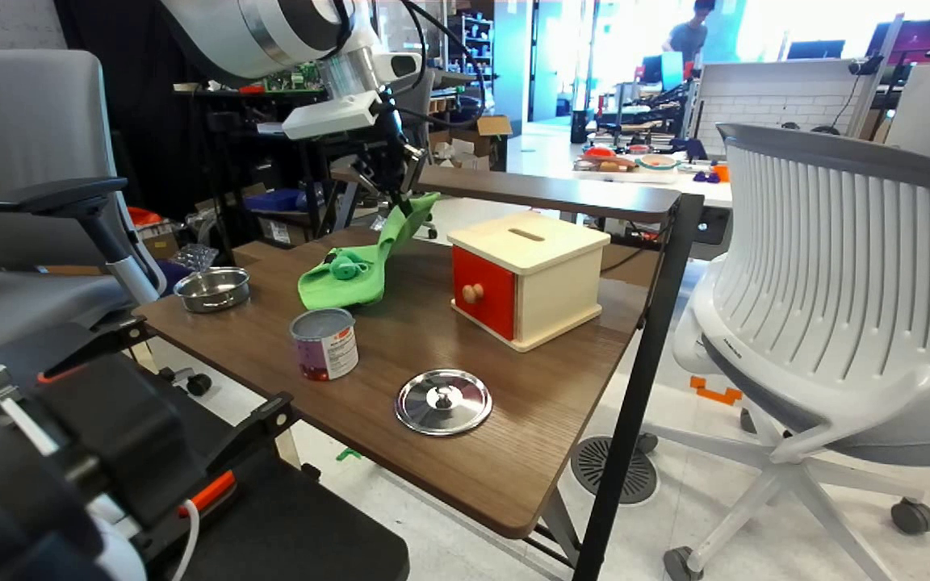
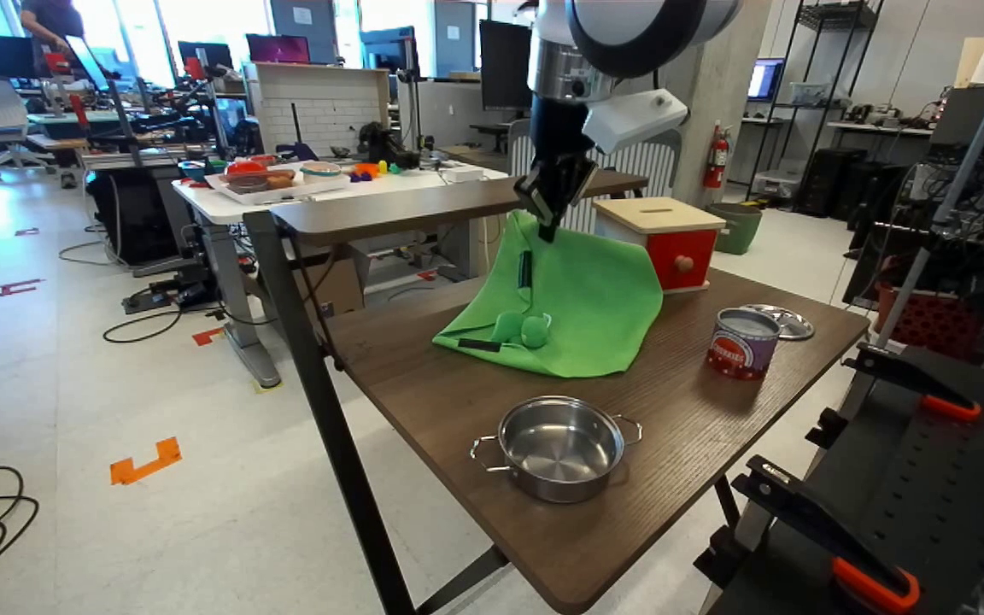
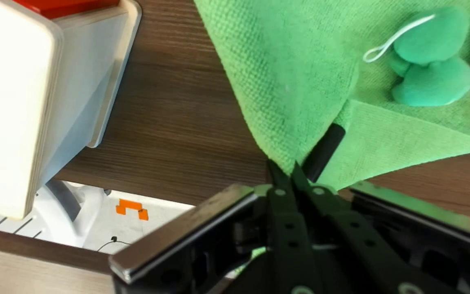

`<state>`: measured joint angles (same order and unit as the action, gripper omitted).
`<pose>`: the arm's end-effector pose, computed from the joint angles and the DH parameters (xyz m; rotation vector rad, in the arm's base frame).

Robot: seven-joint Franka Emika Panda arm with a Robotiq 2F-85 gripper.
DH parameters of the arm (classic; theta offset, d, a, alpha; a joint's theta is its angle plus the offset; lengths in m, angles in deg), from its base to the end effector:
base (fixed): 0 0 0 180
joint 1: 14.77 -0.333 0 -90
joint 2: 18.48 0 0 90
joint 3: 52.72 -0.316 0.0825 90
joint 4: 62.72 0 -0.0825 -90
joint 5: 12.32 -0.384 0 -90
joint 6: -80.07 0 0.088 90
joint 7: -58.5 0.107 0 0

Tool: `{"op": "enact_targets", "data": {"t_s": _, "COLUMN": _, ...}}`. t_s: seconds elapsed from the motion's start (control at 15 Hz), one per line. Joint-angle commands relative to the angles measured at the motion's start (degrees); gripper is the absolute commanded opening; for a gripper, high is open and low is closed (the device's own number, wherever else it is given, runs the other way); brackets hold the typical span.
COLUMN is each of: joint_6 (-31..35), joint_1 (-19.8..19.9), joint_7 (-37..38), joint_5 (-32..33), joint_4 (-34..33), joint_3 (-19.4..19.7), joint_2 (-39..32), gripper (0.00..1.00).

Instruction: Fold the green cloth

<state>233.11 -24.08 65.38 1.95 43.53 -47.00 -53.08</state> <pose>0.6597 0.0538 0.2153 2.9410 0.2606 0.3357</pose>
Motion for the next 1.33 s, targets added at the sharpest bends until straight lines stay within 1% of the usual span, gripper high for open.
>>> {"op": "enact_targets", "data": {"t_s": 0.0, "joint_6": 2.17, "joint_1": -0.80, "joint_7": 0.03, "joint_5": 0.62, "joint_4": 5.77, "joint_3": -0.71, "joint_2": 3.29, "gripper": 0.01}}
{"op": "enact_targets", "data": {"t_s": 0.13, "joint_6": 2.16, "joint_1": -0.07, "joint_7": -0.37, "joint_5": -1.01, "joint_4": 6.38, "joint_3": -2.33, "joint_2": 2.36, "gripper": 0.01}}
{"op": "enact_targets", "data": {"t_s": 0.33, "joint_6": 2.12, "joint_1": 0.73, "joint_7": 0.21, "joint_5": -3.54, "joint_4": 6.29, "joint_3": -3.60, "joint_2": -0.27, "gripper": 0.01}}
{"op": "enact_targets", "data": {"t_s": 0.6, "joint_6": 2.34, "joint_1": 2.00, "joint_7": 0.74, "joint_5": -7.45, "joint_4": 6.02, "joint_3": -3.99, "joint_2": -3.23, "gripper": 0.01}}
{"op": "enact_targets", "data": {"t_s": 0.87, "joint_6": 2.60, "joint_1": 2.52, "joint_7": 1.39, "joint_5": -8.53, "joint_4": 6.13, "joint_3": -3.07, "joint_2": -4.41, "gripper": 0.01}}
{"op": "enact_targets", "data": {"t_s": 0.93, "joint_6": 2.40, "joint_1": 2.69, "joint_7": 1.54, "joint_5": -8.61, "joint_4": 6.20, "joint_3": -3.10, "joint_2": -4.44, "gripper": 0.29}}
{"op": "enact_targets", "data": {"t_s": 1.0, "joint_6": 2.58, "joint_1": 2.51, "joint_7": 1.86, "joint_5": -8.29, "joint_4": 6.38, "joint_3": -2.84, "joint_2": -4.37, "gripper": 0.29}}
{"op": "enact_targets", "data": {"t_s": 1.2, "joint_6": 2.73, "joint_1": 1.80, "joint_7": 2.48, "joint_5": -7.68, "joint_4": 7.27, "joint_3": -2.51, "joint_2": -3.06, "gripper": 0.49}}
{"op": "enact_targets", "data": {"t_s": 1.27, "joint_6": 2.15, "joint_1": 0.77, "joint_7": 3.93, "joint_5": -7.38, "joint_4": 7.93, "joint_3": -1.78, "joint_2": -1.88, "gripper": 0.57}}
